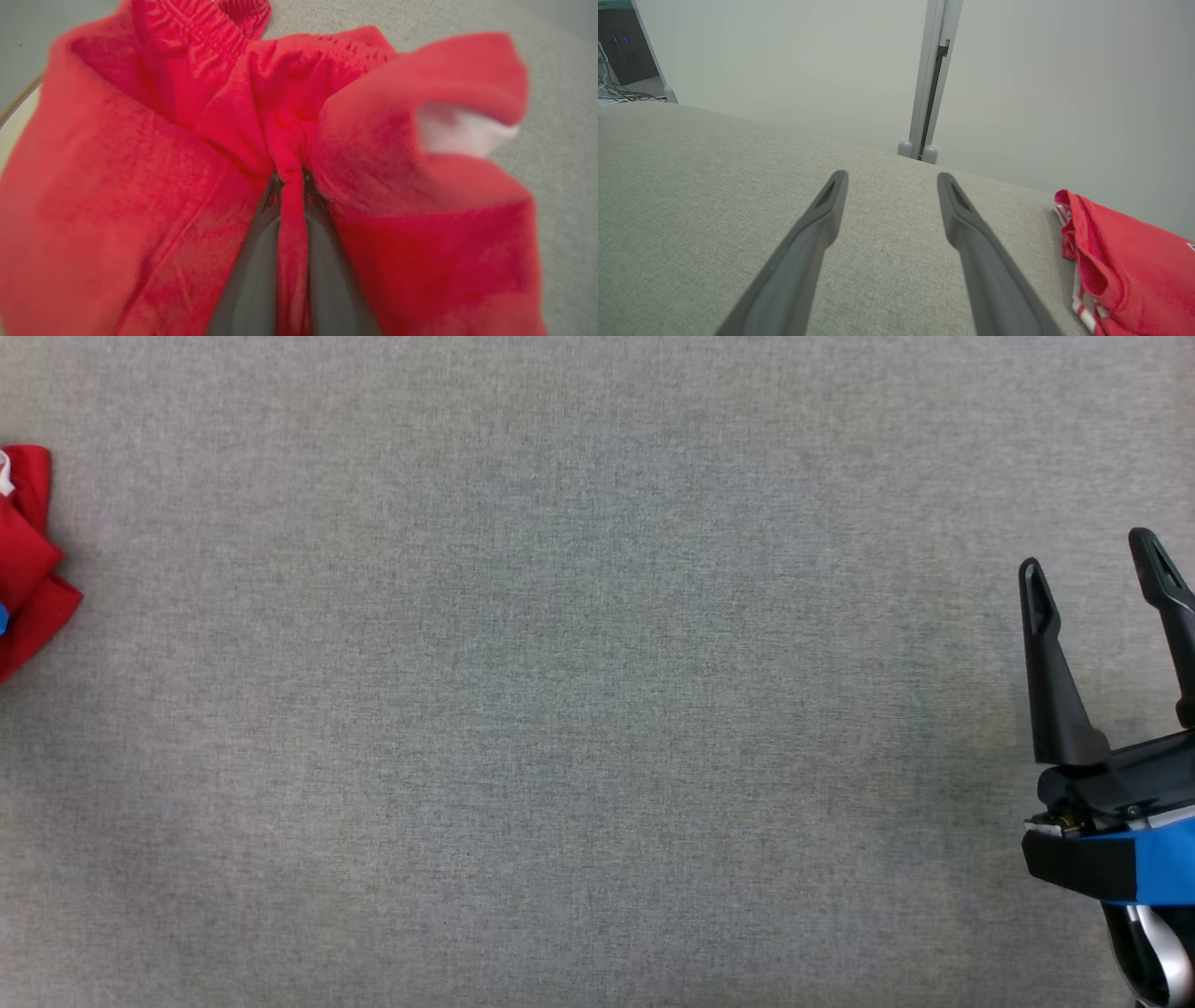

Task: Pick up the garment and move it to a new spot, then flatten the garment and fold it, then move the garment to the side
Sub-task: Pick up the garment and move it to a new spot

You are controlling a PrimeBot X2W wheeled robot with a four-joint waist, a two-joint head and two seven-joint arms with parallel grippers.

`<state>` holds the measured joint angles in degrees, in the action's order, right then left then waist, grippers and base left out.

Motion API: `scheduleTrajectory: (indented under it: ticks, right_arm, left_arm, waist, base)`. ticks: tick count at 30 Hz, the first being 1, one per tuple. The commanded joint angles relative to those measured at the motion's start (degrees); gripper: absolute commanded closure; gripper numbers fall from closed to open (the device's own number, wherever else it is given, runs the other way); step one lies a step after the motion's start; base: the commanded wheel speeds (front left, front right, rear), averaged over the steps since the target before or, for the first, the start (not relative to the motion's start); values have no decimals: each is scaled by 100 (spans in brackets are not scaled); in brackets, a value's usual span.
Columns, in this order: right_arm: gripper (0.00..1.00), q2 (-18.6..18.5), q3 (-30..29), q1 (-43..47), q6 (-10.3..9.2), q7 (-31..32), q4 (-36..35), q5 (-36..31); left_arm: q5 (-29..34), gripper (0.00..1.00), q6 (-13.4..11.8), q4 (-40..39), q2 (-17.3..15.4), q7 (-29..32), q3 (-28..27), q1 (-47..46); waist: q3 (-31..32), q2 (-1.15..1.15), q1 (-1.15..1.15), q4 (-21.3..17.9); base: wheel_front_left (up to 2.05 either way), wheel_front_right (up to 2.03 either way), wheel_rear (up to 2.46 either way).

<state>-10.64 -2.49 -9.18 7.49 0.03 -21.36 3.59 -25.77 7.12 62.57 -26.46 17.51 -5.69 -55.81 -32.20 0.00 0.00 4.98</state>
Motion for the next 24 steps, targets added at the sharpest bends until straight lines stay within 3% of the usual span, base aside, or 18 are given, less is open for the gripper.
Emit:
scheduleTrajectory:
  ticks: [1,5,16,24]
  right_arm:
    - [0,19,-10,-7,1,-39,25,35]
    - [0,80,40,25,1,-131,170,67]
    - [0,381,159,166,1,-447,697,166]
    - [0,593,253,349,1,-698,1059,248]
  left_arm:
    - [-23,100,60,-19,98,-66,69,82]
    - [18,100,38,-240,-82,-529,228,-1]
    - [330,100,35,-1140,-49,-1729,794,-416]
    - [501,100,35,-2561,181,-1872,1453,-603]
  waist:
    - [73,0,0,-46]
    - [323,0,0,-120]
    - [1151,0,0,-402]
    - [1586,0,0,-901]
  base:
    - [0,0,0]
    - [0,0,0]
    - [0,0,0]
    - [0,0,0]
